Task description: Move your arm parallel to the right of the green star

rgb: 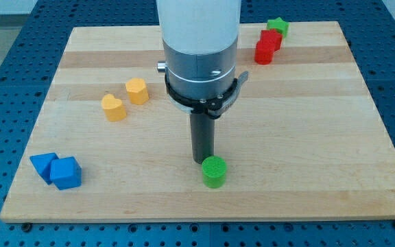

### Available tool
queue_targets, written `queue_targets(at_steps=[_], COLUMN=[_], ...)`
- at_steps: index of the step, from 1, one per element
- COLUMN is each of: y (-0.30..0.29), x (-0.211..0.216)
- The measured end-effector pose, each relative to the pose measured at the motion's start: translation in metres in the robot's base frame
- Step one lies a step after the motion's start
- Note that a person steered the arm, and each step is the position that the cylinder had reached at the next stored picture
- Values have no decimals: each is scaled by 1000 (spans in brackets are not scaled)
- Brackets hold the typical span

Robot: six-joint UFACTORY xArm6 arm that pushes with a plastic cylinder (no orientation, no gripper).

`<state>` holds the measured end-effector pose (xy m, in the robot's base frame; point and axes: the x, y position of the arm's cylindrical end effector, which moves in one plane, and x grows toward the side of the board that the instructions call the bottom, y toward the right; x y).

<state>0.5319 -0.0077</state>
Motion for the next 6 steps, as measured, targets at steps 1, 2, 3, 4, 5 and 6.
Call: queue_targets(at_steps=[1,2,3,4,5,6], y=[0,9,31,72,121,168], x=[-26,-72,-121,-153,-178,-202])
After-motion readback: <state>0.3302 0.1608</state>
